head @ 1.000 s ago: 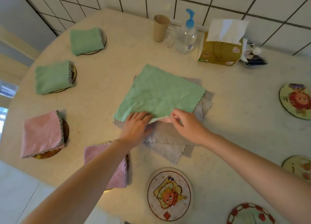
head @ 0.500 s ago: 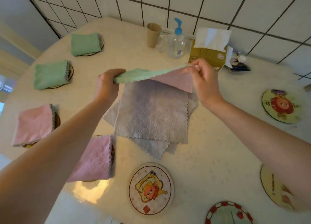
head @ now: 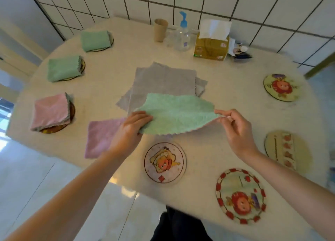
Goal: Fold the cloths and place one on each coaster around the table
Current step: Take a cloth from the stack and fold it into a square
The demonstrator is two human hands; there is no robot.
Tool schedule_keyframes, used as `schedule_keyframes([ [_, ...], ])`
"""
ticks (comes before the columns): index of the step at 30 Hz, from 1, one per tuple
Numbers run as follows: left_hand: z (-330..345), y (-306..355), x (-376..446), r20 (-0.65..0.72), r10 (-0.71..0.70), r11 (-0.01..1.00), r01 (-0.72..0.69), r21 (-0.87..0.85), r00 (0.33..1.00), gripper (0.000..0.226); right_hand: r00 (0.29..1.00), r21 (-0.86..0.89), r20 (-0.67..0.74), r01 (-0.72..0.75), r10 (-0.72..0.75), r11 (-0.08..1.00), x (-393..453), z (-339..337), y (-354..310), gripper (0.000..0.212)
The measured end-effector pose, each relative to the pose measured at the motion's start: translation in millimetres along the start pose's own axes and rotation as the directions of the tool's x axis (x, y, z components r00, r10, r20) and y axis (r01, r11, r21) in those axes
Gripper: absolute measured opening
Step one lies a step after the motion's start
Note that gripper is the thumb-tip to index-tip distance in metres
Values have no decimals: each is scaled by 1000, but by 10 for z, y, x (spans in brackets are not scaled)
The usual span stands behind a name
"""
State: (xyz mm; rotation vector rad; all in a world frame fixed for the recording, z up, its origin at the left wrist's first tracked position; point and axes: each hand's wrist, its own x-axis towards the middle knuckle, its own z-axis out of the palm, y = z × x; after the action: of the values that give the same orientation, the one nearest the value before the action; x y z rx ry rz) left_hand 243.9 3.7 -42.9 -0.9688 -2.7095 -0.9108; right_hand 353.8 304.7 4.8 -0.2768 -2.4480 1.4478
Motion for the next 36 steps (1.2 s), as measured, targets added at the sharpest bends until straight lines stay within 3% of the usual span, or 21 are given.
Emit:
schedule_keyframes([
  [3,178,120,-591,109,-22,1000,24,-12,994,44,996,-53,32,-77,79,996,-558,-19,105,38],
  [8,282,397,-1290,237,-28,997,44,-62,971,47,979,-125,79,-176,187,976,-1352,-107,291,15],
  [12,214,601,-1607,342,-61,993,92,-77,938,43,973,-163,95,-192,209,968,-1768,-179,371,24],
  [18,116,674,-1795,533,-243,916,372,-150,811,20,942,-133,151,-282,300,950,-2074,-319,462,25],
  [21,100,596,-1640,491,-398,787,563,-251,775,5,938,-140,90,-321,335,937,-1976,-331,515,29],
  [25,195,451,-1277,370,-604,616,708,-346,706,29,923,-68,-8,-385,386,920,-1571,-285,547,22],
  [28,360,394,-1018,320,-686,535,751,-386,653,33,887,12,-37,-460,460,888,-1197,-188,629,27],
  [32,568,370,-754,259,-789,461,815,-350,557,29,813,34,-42,-580,581,814,-790,-32,886,27],
  [36,700,362,-607,189,-824,484,837,-255,534,27,753,-41,-17,-658,658,752,-543,42,1136,21],
])
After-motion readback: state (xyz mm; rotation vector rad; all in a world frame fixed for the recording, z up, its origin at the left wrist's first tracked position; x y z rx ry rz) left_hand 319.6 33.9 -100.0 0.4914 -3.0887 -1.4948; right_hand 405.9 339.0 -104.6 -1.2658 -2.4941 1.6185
